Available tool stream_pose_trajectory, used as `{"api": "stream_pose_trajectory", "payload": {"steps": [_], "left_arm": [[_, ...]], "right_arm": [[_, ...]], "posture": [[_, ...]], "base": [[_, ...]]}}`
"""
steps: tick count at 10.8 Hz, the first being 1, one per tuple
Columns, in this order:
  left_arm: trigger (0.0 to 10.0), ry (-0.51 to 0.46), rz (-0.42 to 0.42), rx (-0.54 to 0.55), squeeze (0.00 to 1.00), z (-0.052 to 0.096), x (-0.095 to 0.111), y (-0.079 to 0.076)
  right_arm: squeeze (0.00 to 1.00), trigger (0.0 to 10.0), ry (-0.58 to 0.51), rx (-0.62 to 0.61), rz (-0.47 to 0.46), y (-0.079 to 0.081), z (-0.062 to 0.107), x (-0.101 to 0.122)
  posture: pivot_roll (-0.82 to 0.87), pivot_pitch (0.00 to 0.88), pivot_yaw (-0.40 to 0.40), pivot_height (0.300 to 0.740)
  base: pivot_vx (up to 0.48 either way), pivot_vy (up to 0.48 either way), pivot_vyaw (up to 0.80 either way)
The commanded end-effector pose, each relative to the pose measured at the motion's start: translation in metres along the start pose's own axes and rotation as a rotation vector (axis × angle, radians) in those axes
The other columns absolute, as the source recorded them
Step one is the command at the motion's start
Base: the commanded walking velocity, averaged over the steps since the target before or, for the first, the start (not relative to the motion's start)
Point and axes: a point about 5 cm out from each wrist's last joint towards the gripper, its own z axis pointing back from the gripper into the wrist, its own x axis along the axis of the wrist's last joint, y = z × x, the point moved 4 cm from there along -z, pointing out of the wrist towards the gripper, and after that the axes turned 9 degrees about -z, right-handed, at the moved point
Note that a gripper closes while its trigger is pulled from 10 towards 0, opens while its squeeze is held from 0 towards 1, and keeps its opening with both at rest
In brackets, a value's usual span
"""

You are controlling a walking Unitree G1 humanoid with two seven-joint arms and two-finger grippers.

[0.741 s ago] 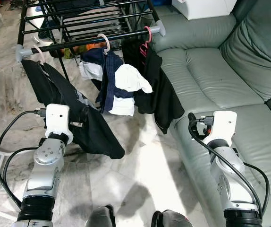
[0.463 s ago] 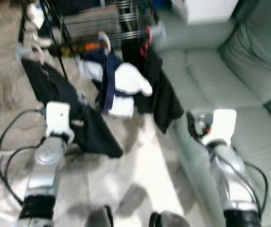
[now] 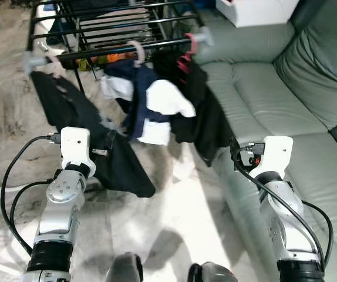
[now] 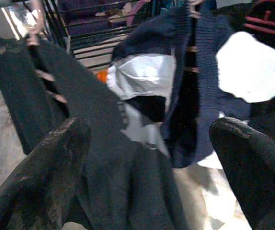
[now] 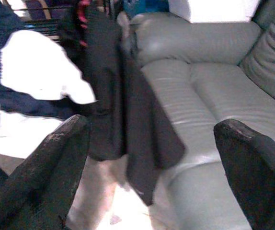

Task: Hang hanger

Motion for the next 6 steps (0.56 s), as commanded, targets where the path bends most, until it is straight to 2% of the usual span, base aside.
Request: {"api": "stream_pose_trajectory", "payload": {"steps": [1, 3, 6], "left_arm": [[10.0, 0.010, -0.004, 0.021, 0.00, 0.0017, -0.0027, 0.0082], [10.0, 0.014, -0.001, 0.018, 0.00, 0.0014, -0.0035, 0.0071], [10.0, 0.007, -0.002, 0.020, 0.00, 0.0000, -0.0012, 0.0060]], "right_arm": [[0.00, 10.0, -0.009, 0.019, -0.001, 0.0056, 0.0005, 0.0012], [0.00, 10.0, -0.006, 0.005, 0.016, 0.0029, 0.0013, -0.0001], [0.00, 10.0, -0.002, -0.027, 0.116, 0.0038, -0.0017, -0.0025]], "posture": [[-0.07, 0.123, 0.021, 0.740], [-0.07, 0.131, 0.022, 0.740], [-0.07, 0.133, 0.024, 0.740]], "base": [[0.000, 0.480, 0.00], [0.000, 0.480, 0.00], [0.000, 0.480, 0.00]]}}
